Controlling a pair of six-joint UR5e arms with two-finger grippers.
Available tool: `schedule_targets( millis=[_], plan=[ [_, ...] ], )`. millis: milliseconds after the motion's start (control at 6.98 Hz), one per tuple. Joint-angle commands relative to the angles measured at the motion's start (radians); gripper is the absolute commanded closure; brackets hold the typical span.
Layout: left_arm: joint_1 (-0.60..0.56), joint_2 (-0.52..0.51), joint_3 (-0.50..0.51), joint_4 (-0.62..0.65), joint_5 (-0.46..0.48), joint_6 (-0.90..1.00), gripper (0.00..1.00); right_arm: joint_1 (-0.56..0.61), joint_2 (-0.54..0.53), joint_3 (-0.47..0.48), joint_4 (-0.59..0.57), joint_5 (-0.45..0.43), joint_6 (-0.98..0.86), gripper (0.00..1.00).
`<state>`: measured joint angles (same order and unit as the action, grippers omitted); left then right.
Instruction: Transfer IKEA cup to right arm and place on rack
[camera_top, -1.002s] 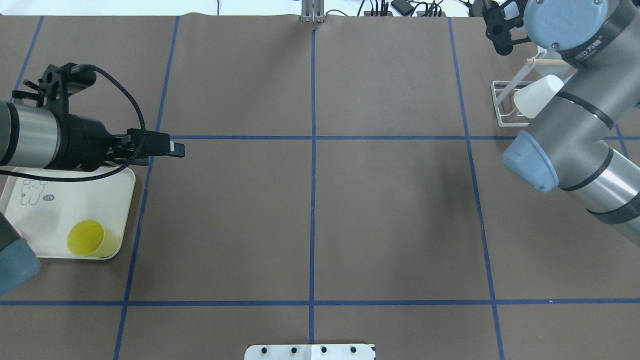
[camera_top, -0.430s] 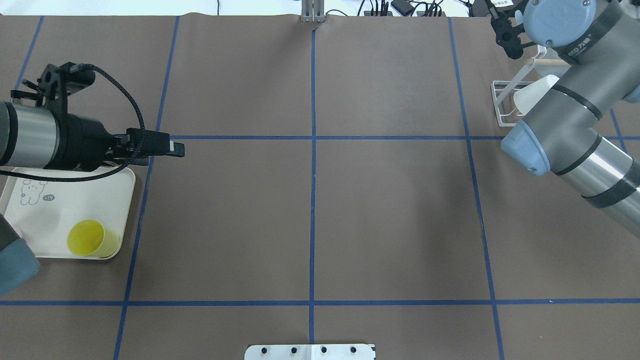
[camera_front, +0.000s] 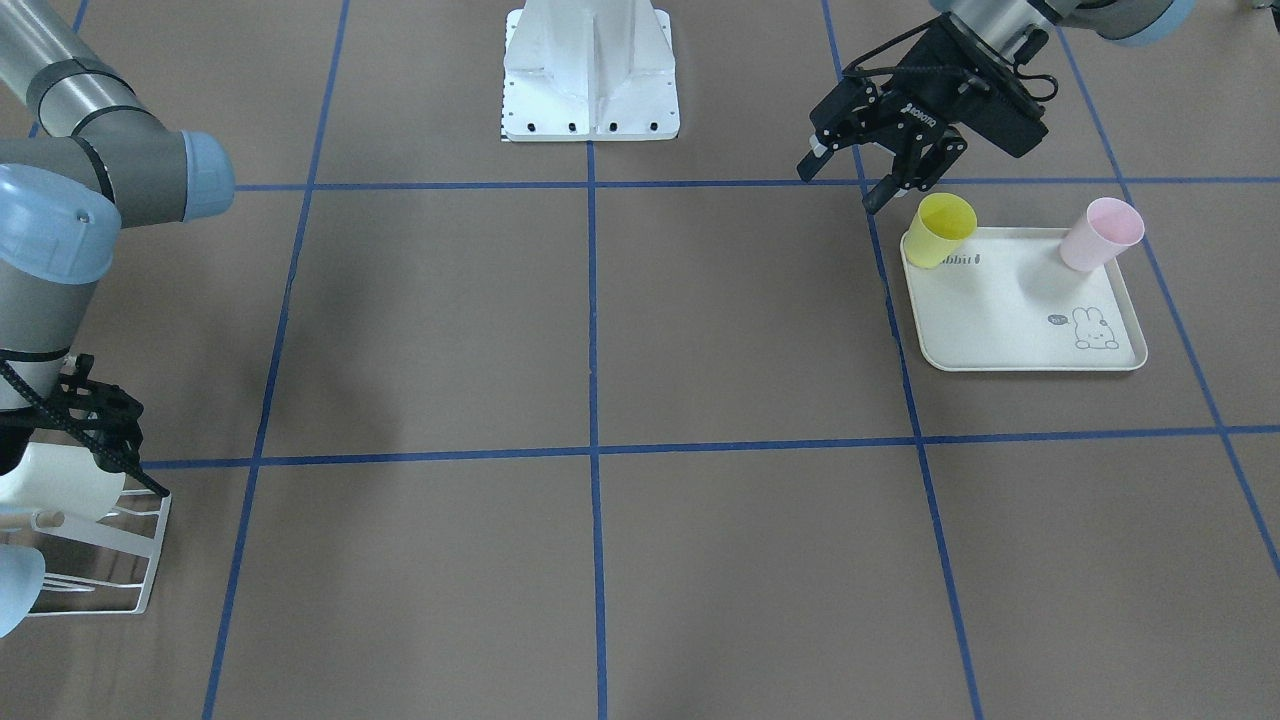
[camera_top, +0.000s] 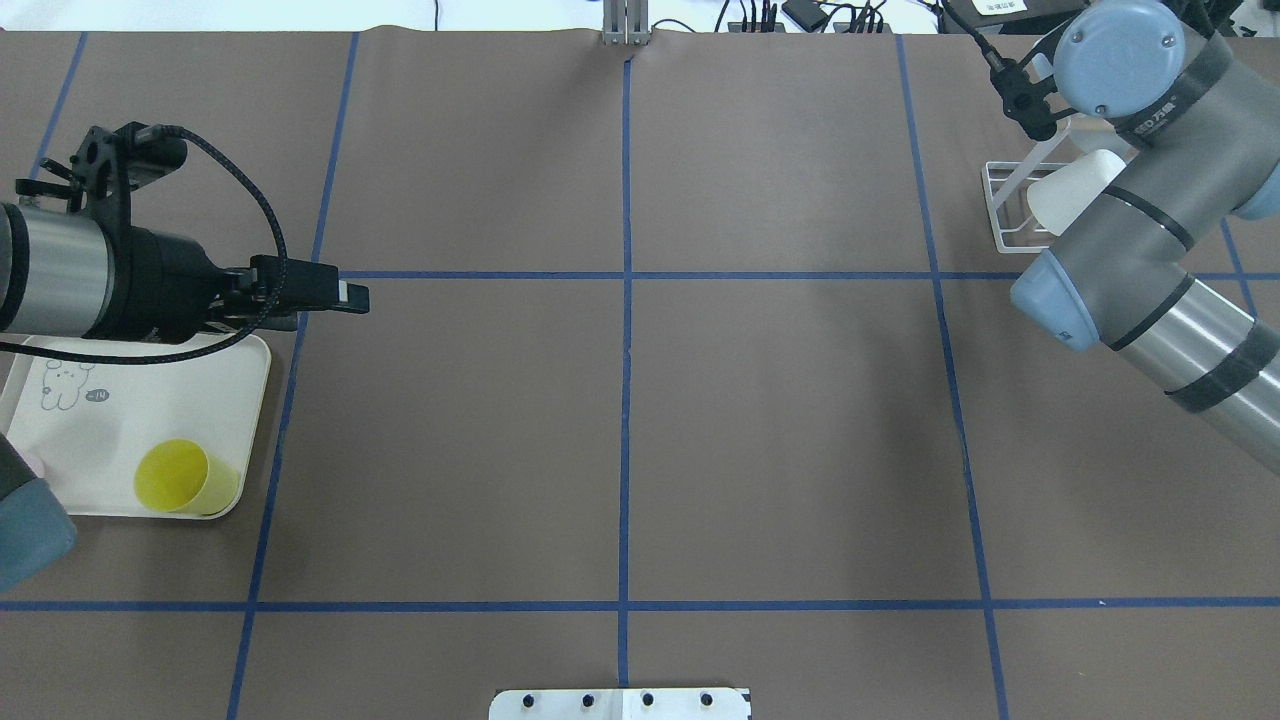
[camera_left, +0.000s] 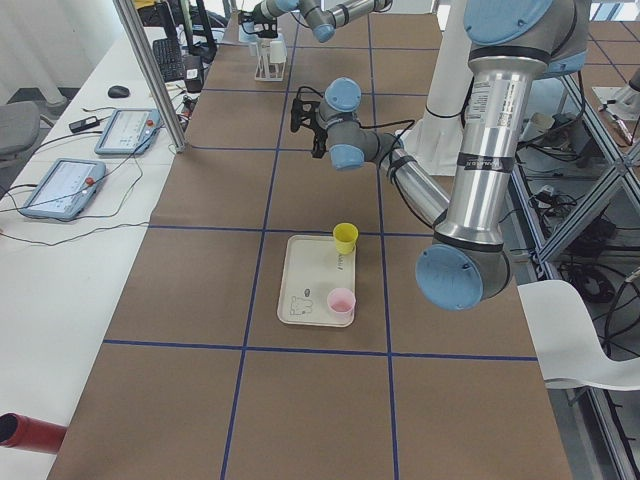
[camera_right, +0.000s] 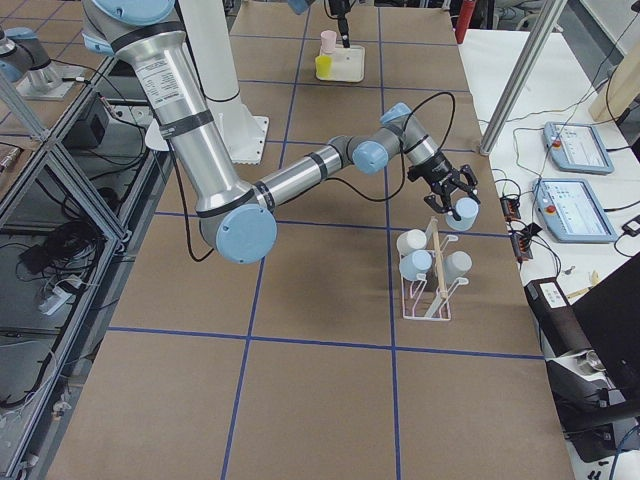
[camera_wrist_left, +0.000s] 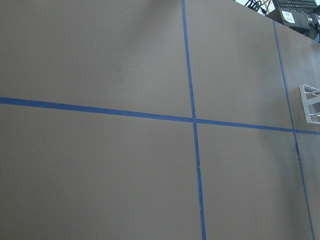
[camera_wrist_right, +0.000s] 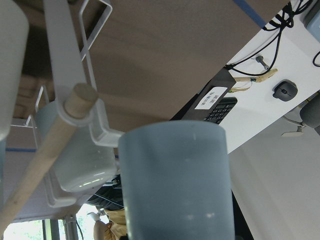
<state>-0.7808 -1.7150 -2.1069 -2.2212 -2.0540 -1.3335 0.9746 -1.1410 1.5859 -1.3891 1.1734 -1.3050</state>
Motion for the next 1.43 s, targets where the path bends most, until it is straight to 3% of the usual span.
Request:
schedule_targets(
  millis=[0, 573, 1002, 1289],
  plan=[
    [0.002, -0.002, 0.001, 0.0, 0.0, -0.001, 0.0, 0.002, -0.045, 0.0, 0.005, -0.001, -0.051, 0.84],
    [0.002, -0.002, 0.001, -0.002, 0.0, -0.001, 0.0, -0.001, -0.043, -0.006, 0.005, -0.001, -0.042, 0.81],
    [0.002, -0.002, 0.001, -0.002, -0.002, -0.001, 0.0, -0.004, -0.048, -0.01, 0.007, -0.008, -0.049, 0.46],
    [0.003, -0.002, 0.002, -0.002, -0.002, -0.001, 0.0, -0.004, -0.045, -0.01, 0.007, -0.011, -0.04, 0.01]
  ],
)
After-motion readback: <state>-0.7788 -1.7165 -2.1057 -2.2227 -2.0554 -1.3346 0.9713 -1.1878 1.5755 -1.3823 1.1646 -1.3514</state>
